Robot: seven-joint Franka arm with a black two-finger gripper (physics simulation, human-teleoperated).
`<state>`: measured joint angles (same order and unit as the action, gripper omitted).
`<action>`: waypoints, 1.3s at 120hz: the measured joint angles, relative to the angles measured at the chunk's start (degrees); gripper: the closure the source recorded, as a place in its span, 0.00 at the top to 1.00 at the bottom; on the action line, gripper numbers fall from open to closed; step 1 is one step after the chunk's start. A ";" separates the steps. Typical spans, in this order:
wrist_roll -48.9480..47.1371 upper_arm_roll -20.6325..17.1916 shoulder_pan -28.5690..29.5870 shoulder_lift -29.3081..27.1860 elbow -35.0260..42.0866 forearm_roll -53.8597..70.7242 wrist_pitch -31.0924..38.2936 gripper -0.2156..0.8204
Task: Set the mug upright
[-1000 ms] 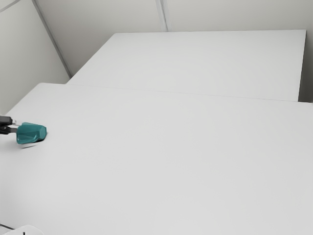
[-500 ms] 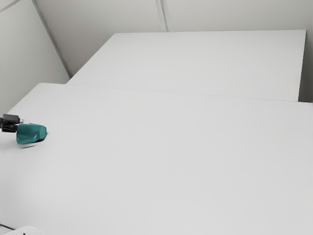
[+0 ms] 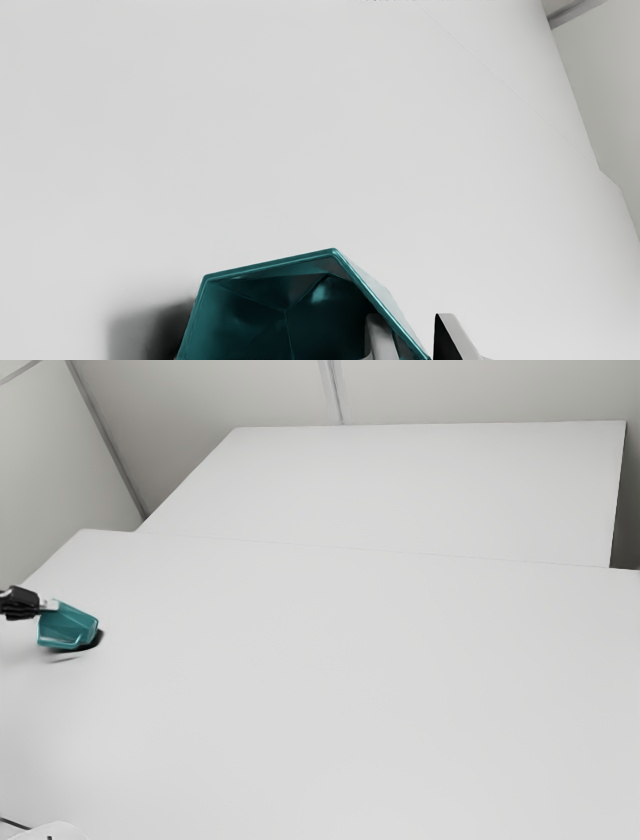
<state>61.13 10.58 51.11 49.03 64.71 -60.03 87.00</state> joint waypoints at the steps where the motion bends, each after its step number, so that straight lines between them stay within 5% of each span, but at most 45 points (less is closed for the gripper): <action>1: -0.03 0.00 -0.01 -0.07 0.00 0.02 0.00 0.15; 41: -1.07 -1.96 -1.71 -3.67 0.04 5.55 0.94 0.05; 88: -3.71 -3.40 -10.30 -13.90 5.59 23.22 1.72 0.03; 156: -11.71 -2.49 -30.18 -25.02 16.22 43.79 4.61 0.03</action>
<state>49.42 8.09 20.93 24.00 80.93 -16.24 91.60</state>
